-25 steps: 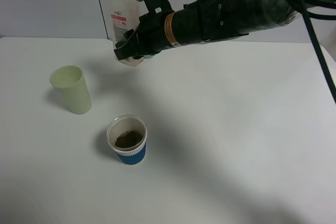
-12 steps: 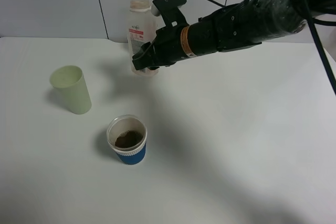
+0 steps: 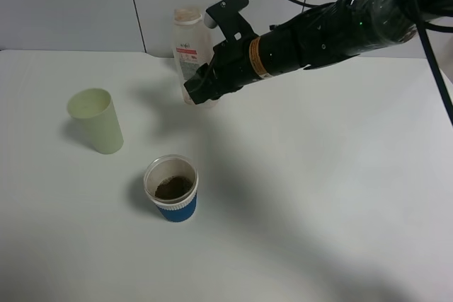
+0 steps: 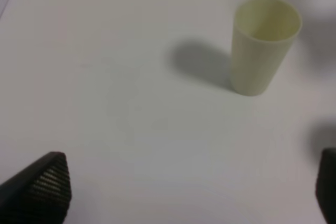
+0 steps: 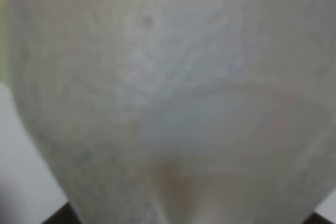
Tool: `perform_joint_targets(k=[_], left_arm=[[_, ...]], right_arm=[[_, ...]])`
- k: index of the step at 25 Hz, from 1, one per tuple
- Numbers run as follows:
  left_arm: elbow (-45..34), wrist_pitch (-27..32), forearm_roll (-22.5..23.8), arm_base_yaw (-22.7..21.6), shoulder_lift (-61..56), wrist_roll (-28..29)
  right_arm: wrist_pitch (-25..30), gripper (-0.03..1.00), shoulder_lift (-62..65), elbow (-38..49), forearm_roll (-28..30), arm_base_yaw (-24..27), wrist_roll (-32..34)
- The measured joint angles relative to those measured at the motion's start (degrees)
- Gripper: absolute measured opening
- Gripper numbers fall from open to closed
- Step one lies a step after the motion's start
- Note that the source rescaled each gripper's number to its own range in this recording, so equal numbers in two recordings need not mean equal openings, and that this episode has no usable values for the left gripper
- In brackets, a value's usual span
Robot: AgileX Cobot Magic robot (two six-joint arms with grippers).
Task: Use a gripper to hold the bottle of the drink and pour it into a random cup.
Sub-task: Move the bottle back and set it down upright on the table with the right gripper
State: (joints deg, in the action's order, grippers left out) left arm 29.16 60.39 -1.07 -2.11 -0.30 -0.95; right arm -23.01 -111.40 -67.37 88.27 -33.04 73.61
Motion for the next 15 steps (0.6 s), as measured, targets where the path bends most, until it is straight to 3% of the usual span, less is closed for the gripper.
perform_joint_targets(k=[15], left_arm=[[0.00,0.00,0.00,0.00,0.00,0.00]], right_arm=[[0.51,0.00,0.00,5.06,6.24,3.94,2.35]])
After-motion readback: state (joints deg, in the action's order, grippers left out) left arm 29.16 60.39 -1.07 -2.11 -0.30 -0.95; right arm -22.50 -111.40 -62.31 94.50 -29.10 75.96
